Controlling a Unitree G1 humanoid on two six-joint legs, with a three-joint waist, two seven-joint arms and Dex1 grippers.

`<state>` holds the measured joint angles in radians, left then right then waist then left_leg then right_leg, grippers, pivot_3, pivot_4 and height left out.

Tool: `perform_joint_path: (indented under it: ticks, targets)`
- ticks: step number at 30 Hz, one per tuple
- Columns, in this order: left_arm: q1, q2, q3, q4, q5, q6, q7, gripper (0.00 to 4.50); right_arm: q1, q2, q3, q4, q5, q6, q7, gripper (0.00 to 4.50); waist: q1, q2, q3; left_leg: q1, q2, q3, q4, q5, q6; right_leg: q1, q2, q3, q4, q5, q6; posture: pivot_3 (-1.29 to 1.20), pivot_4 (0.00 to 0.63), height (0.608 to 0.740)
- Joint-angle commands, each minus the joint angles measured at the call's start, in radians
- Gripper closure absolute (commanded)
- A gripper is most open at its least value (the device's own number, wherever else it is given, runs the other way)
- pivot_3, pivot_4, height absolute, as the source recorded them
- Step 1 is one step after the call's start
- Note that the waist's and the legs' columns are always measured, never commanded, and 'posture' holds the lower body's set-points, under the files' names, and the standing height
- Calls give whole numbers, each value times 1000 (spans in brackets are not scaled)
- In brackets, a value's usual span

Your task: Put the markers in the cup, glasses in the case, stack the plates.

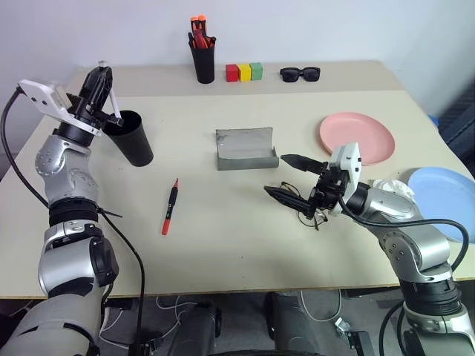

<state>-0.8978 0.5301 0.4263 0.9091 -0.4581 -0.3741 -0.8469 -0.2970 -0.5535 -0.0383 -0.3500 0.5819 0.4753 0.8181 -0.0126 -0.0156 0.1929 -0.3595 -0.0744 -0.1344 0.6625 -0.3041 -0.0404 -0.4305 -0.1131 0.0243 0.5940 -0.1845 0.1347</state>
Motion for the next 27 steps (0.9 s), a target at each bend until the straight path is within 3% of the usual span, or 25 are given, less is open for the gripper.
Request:
perform_joint_path:
  ticks: [1, 10, 15, 19, 22, 25, 27]
  targets:
    - [-48, 23, 8, 36, 12, -56, -8, 4445, -11, -13, -19, -25, 4, -3, -1, 0, 0, 0, 0, 0, 0, 0, 0, 0, 0, 0, 0, 0, 0, 0, 0, 0, 150, 740]
    - [-66, 13, 11, 138, 16, -53, -19, 4445, -4, -18, -26, -51, 21, 6, -13, 0, 0, 0, 0, 0, 0, 0, 0, 0, 0, 0, 0, 0, 0, 0, 0, 0, 150, 740]
    - [-71, 15, 10, 147, 26, -65, -11, 2094, -8, -25, -32, -49, 23, 11, -7, 0, 0, 0, 0, 0, 0, 0, 0, 0, 0, 0, 0, 0, 0, 0, 0, 0, 150, 740]
    - [-61, 17, 3, 37, 4, 14, -22, 54, -5, -23, -32, -47, 24, 7, -7, 0, 0, 0, 0, 0, 0, 0, 0, 0, 0, 0, 0, 0, 0, 0, 0, 0, 150, 740]
    - [-21, 16, 1, -123, -23, 140, 22, 16, -9, -20, -28, -46, 23, 5, -7, 0, 0, 0, 0, 0, 0, 0, 0, 0, 0, 0, 0, 0, 0, 0, 0, 0, 150, 740]
    - [129, 38, -64, -448, -28, 403, 100, 16, -20, -19, -26, -29, 19, -1, 0, 0, -8, 1, 0, 0, 0, 0, 0, 0, 0, 0, 0, 1, 1, 0, 0, 0, 150, 740]
    - [212, 53, -65, -678, -139, 716, 224, 16, -22, -16, -25, -22, 20, -2, 5, 0, -8, 1, 0, 1, 1, 0, -1, 0, 1, -1, 0, 1, 1, 0, 0, 0, 150, 740]
